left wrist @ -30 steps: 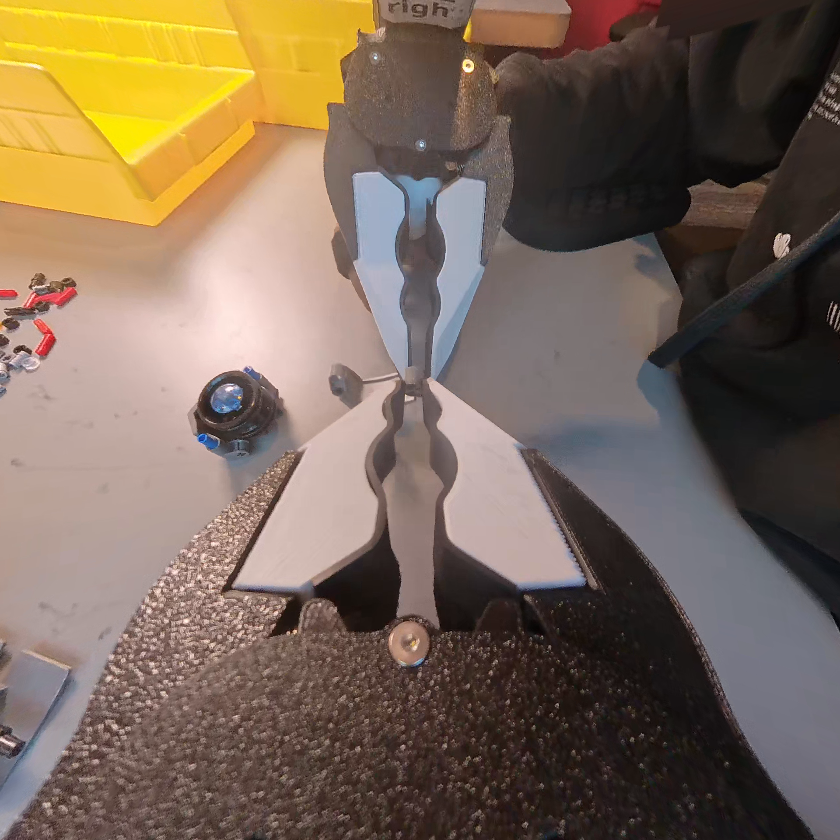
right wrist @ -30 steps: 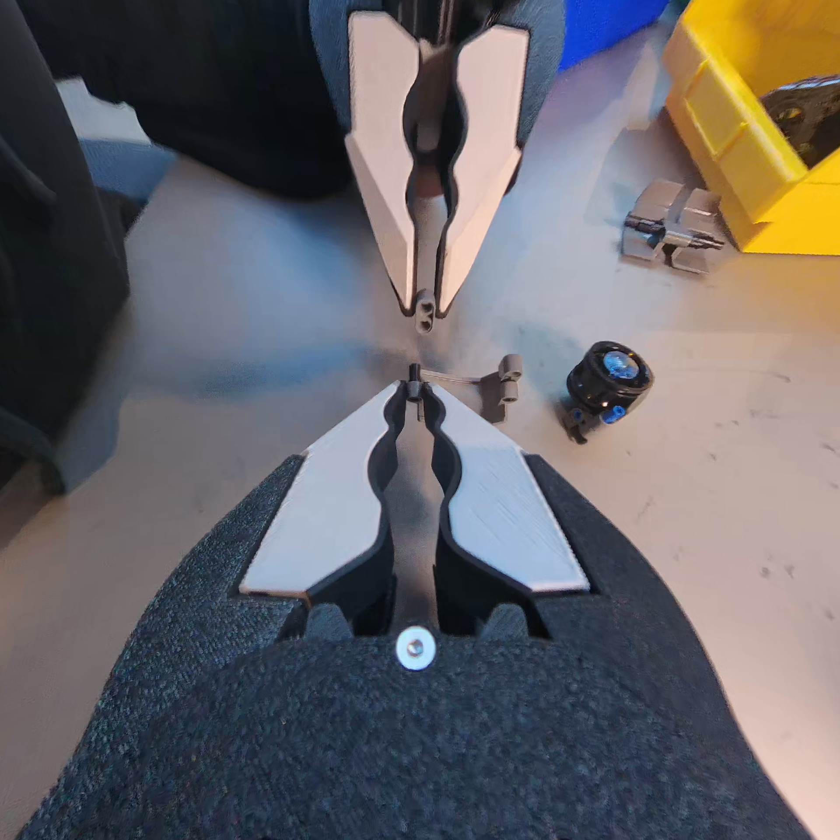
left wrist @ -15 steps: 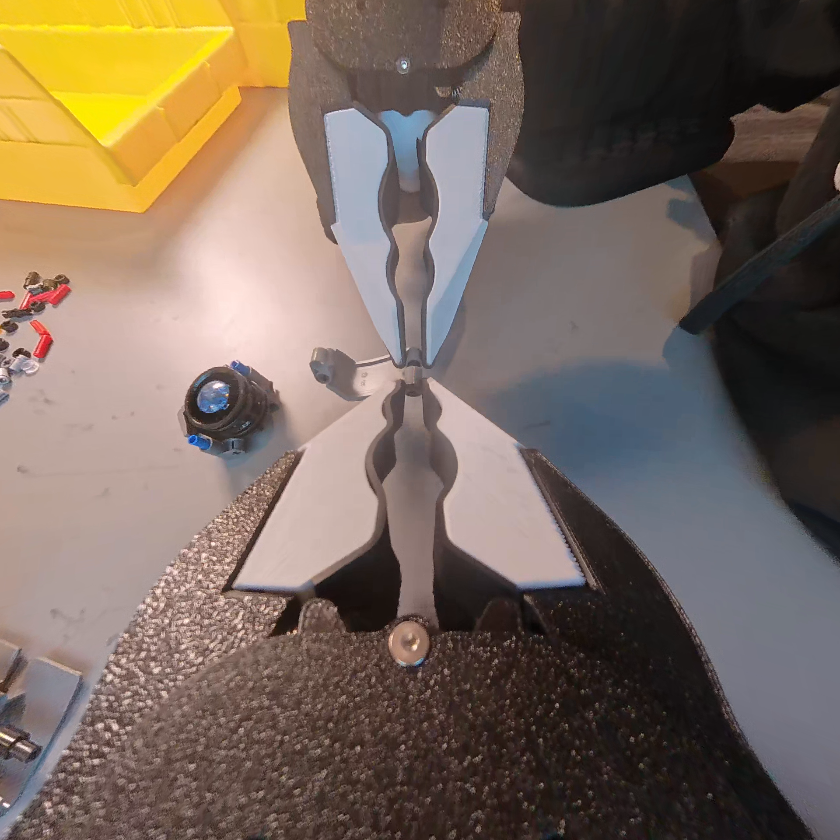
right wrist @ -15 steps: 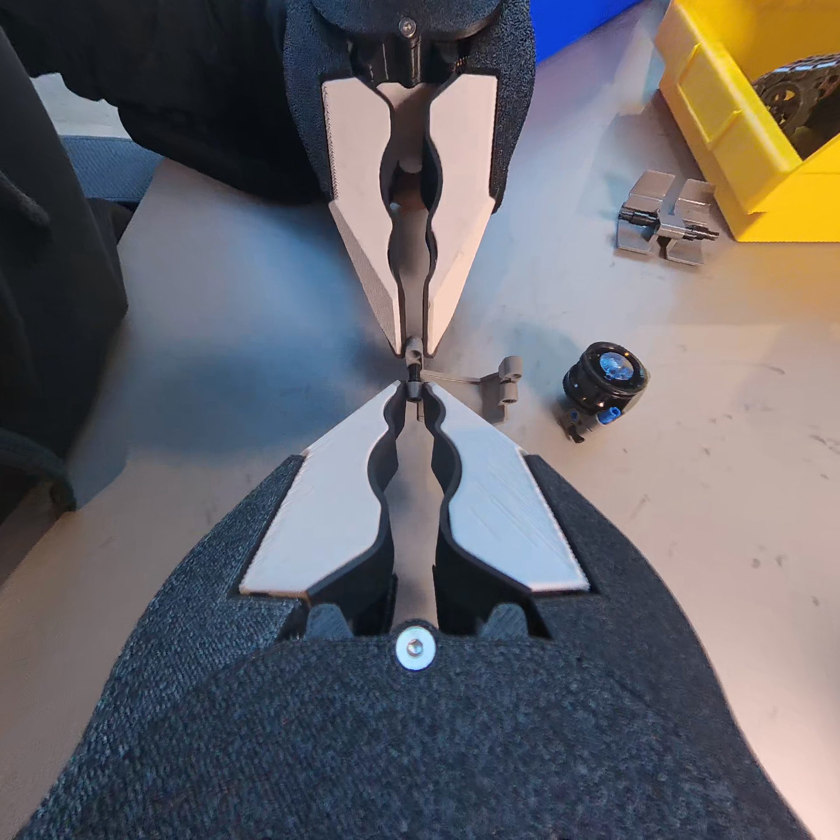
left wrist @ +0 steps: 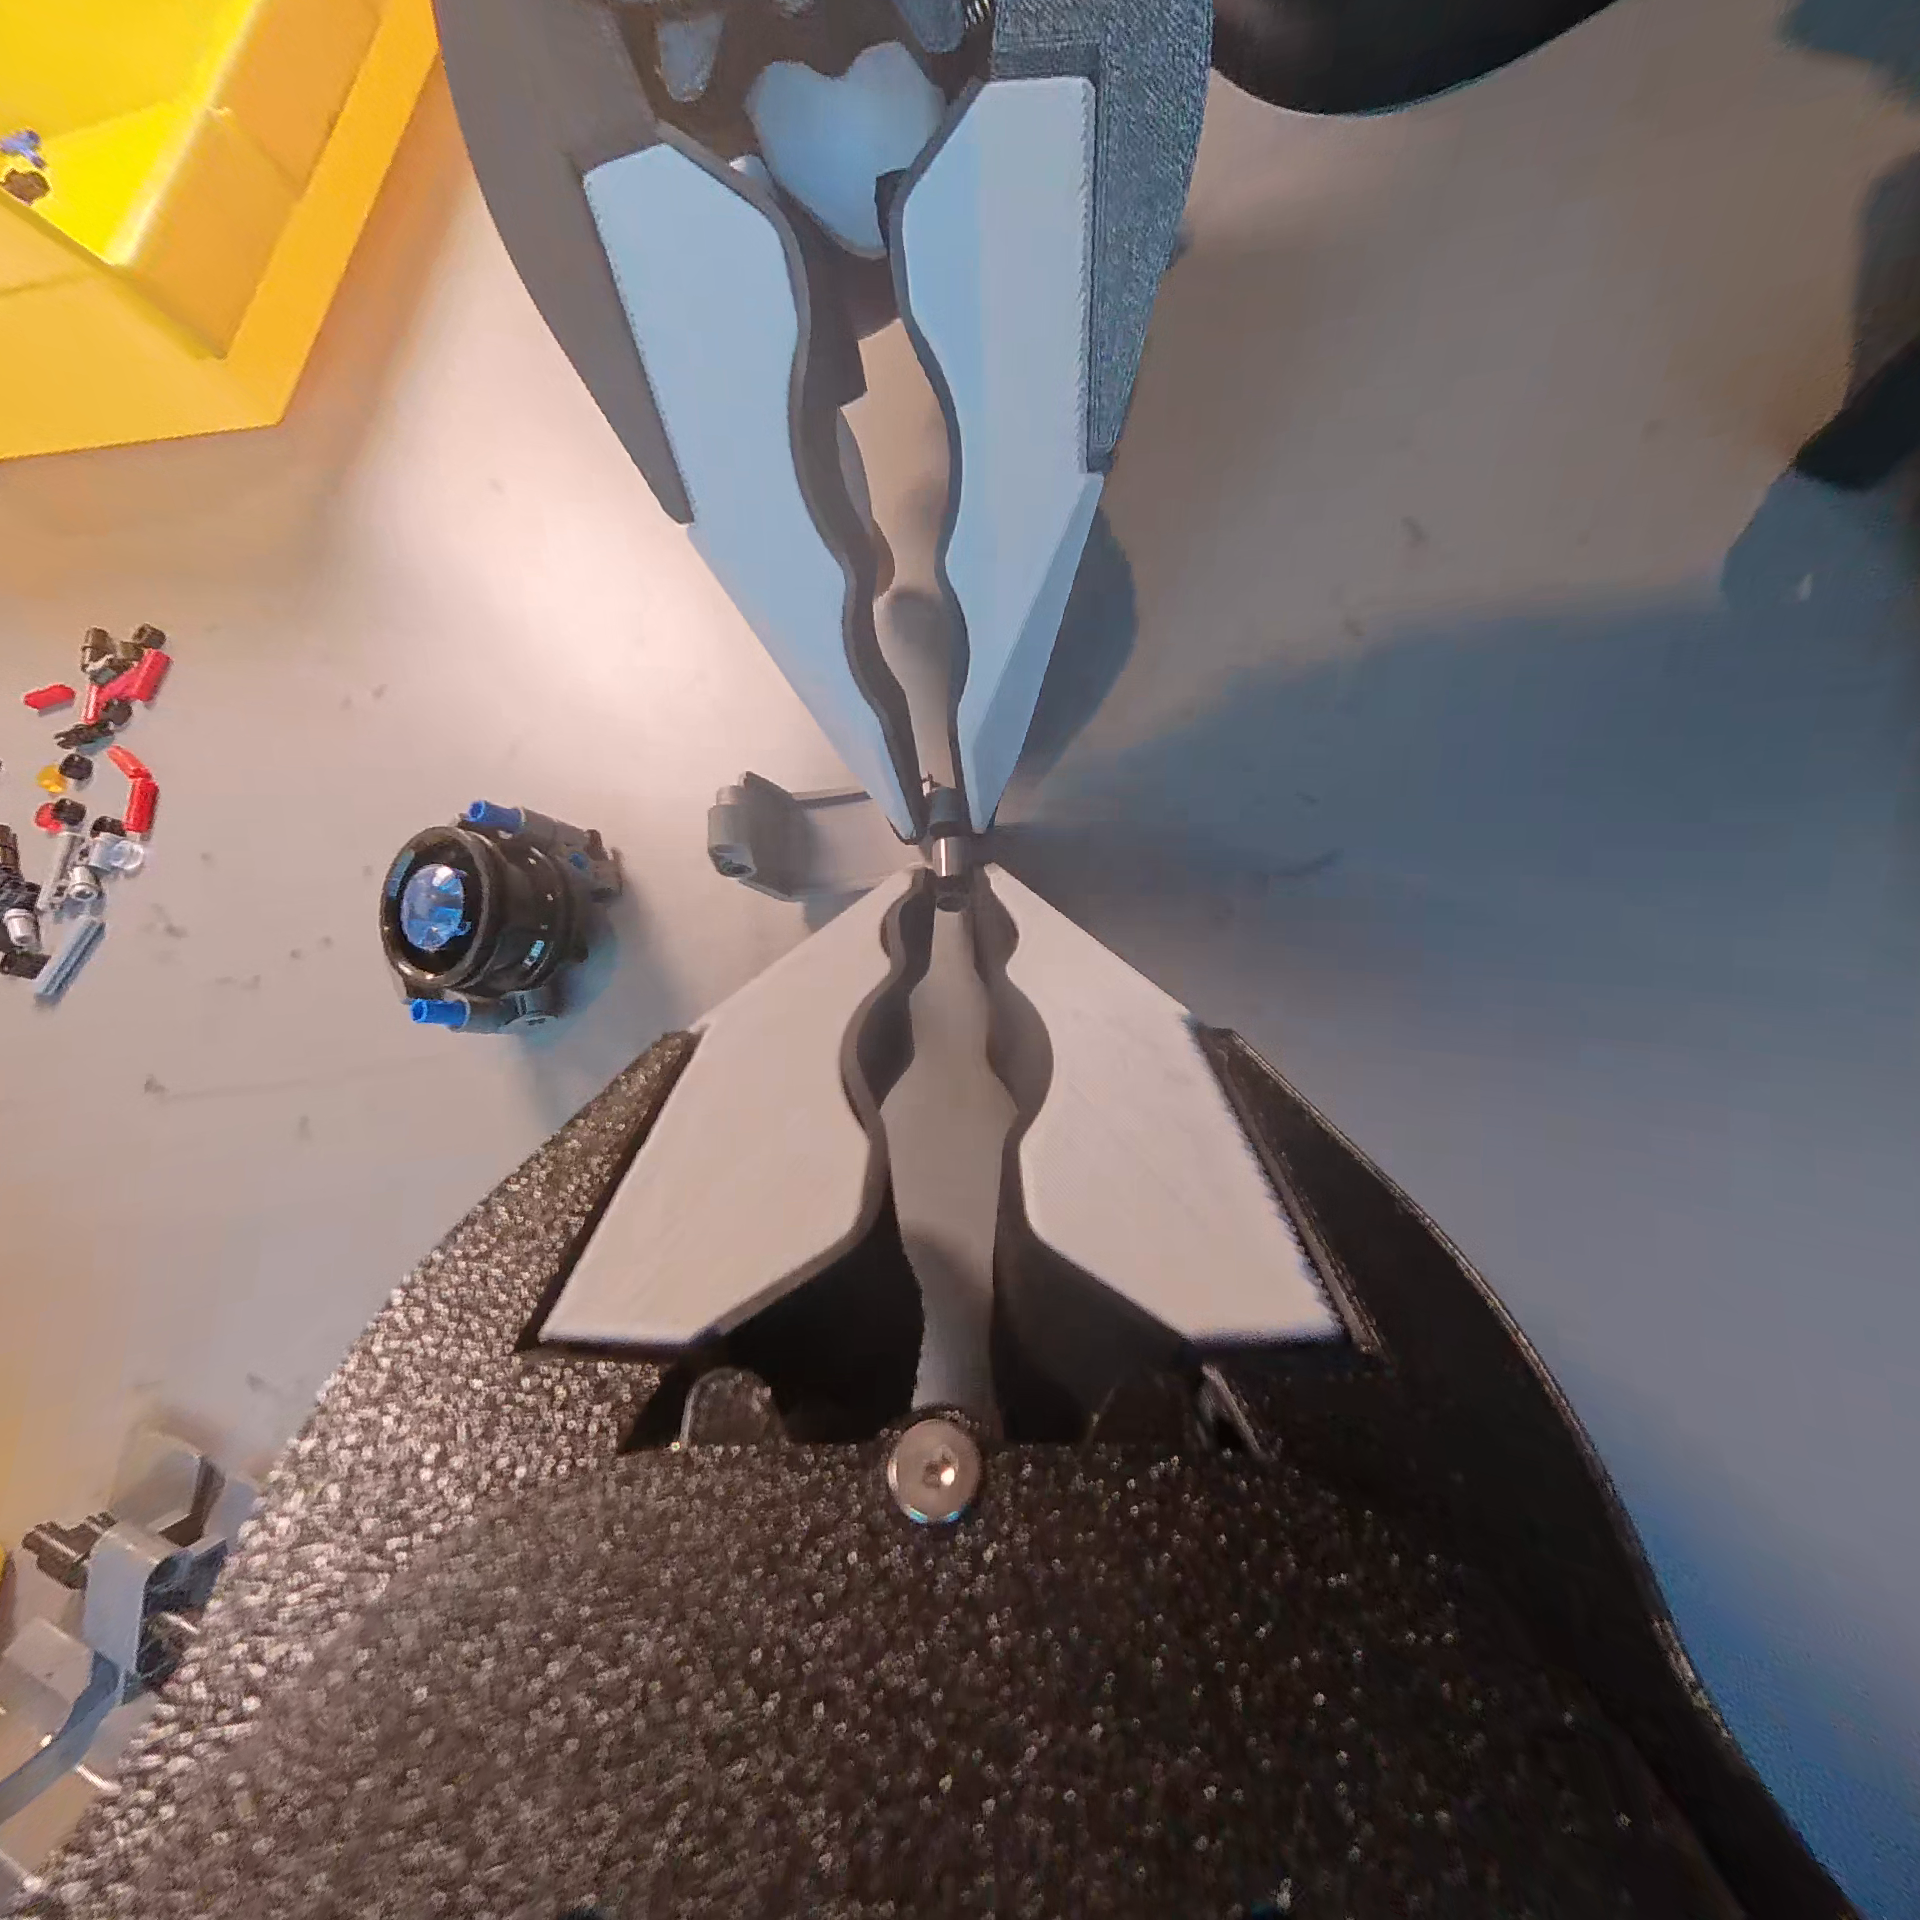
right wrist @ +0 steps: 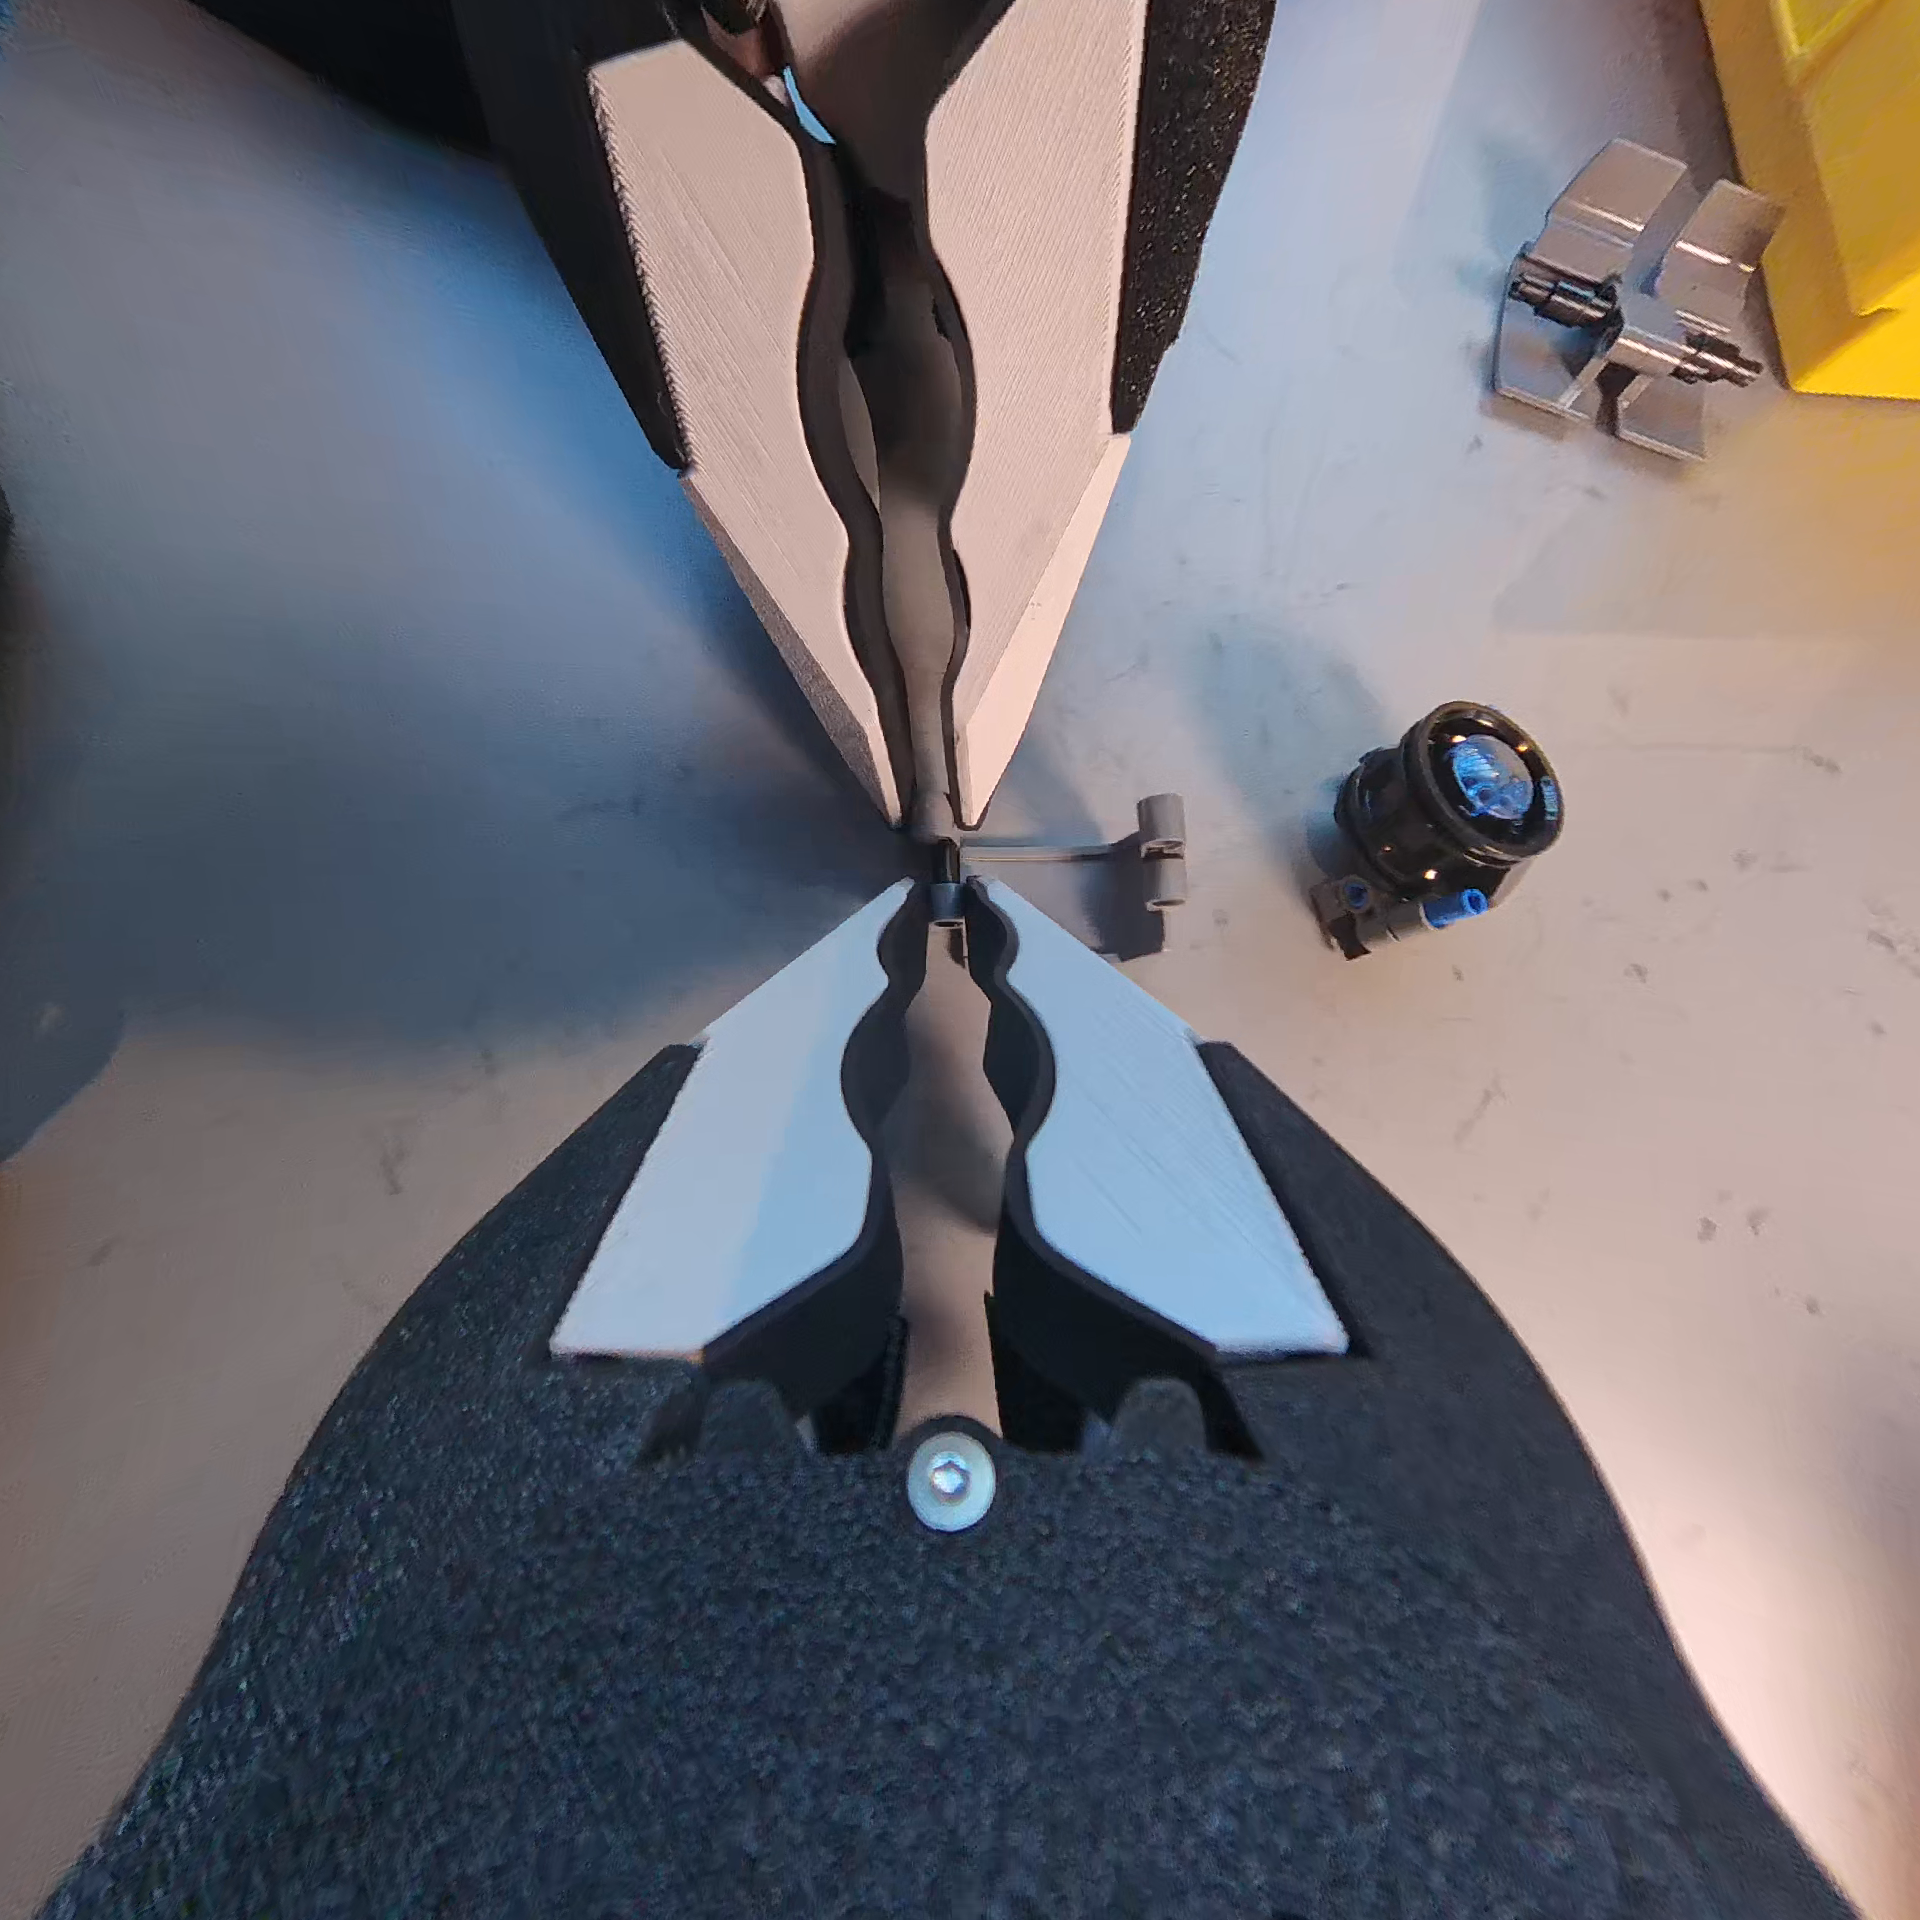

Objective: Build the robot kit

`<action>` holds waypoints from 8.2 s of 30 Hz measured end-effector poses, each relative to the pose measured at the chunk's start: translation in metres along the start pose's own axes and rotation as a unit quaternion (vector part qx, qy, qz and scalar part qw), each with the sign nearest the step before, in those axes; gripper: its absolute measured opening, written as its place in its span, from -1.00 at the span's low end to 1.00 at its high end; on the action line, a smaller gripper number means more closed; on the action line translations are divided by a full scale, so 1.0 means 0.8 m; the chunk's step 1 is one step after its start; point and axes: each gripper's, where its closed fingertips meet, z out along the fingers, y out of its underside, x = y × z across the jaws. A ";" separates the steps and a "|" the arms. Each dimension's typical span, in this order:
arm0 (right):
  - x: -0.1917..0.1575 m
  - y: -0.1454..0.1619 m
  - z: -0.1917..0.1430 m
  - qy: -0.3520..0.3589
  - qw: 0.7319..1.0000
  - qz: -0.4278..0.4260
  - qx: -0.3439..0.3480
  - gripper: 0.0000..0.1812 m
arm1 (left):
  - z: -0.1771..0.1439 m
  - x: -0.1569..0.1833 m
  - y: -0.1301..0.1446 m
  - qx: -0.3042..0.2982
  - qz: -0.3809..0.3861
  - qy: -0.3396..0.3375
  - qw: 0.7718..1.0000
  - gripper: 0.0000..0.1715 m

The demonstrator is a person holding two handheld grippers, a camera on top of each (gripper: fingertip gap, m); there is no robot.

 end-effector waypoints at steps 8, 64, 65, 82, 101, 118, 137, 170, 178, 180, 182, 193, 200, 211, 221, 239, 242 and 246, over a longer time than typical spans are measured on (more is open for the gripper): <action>0.003 0.002 -0.001 0.008 1.000 0.024 -0.005 -0.94 | 0.003 -0.004 -0.002 0.006 0.048 -0.036 0.998 -0.93; -0.004 0.006 -0.004 -0.034 0.998 0.017 0.051 -0.81 | 0.008 -0.002 -0.001 0.033 0.181 -0.007 0.983 -0.92; -0.005 0.006 -0.005 -0.036 0.998 0.016 0.051 -0.81 | 0.008 -0.002 -0.002 0.033 0.182 -0.007 0.983 -0.92; -0.004 0.006 -0.007 -0.045 0.997 0.020 0.059 -0.93 | 0.006 -0.003 -0.011 0.058 0.155 -0.008 0.986 -0.92; 0.020 -0.014 -0.029 -0.005 0.991 0.075 0.109 -0.93 | -0.009 -0.025 -0.028 0.087 0.107 -0.044 0.989 -0.92; 0.012 0.001 -0.006 0.014 0.998 0.042 0.043 -0.85 | 0.008 -0.018 -0.005 0.022 0.123 -0.032 0.992 -0.92; 0.013 0.013 -0.008 0.045 0.999 0.007 0.027 -0.89 | 0.010 -0.012 -0.002 0.021 0.124 -0.019 0.992 -0.92; 0.009 0.012 -0.011 0.032 0.998 -0.024 0.057 -0.93 | 0.007 -0.013 -0.006 0.038 0.106 -0.011 0.994 -0.92; 0.006 0.012 -0.010 0.025 0.998 -0.032 0.058 -0.93 | 0.009 -0.008 -0.006 0.039 0.133 -0.008 0.990 -0.92; 0.006 0.012 -0.010 0.024 0.997 -0.035 0.058 -0.93 | 0.010 -0.008 -0.005 0.042 0.146 -0.009 0.988 -0.92; 0.005 0.012 -0.011 0.023 0.997 -0.037 0.058 -0.93 | 0.010 -0.007 -0.005 0.044 0.149 -0.004 0.988 -0.92; 0.011 0.001 -0.020 0.016 0.995 -0.006 0.095 -0.94 | 0.007 -0.014 -0.009 0.054 0.144 -0.016 0.988 -0.92; 0.028 -0.047 -0.080 -0.022 0.961 0.094 0.258 -0.93 | -0.042 -0.041 -0.070 0.226 -0.004 -0.004 0.974 -0.92; 0.028 -0.085 -0.126 -0.061 0.920 0.140 0.360 -0.94 | -0.085 -0.053 -0.125 0.379 -0.128 0.046 0.916 -0.93; 0.000 -0.061 -0.113 -0.031 0.973 0.021 0.229 -0.94 | -0.066 -0.023 -0.119 0.313 -0.073 0.084 0.943 -0.93; -0.014 -0.025 -0.081 -0.047 0.991 -0.015 0.124 -0.95 | -0.017 0.002 -0.076 0.149 -0.090 0.140 0.975 -0.92; -0.009 -0.023 -0.078 -0.036 0.992 -0.002 0.122 -0.94 | -0.017 -0.005 -0.078 0.164 -0.115 0.133 0.971 -0.93; 0.010 -0.048 -0.108 -0.047 0.968 0.058 0.238 -0.94 | -0.045 -0.029 -0.105 0.270 -0.166 0.123 0.941 -0.92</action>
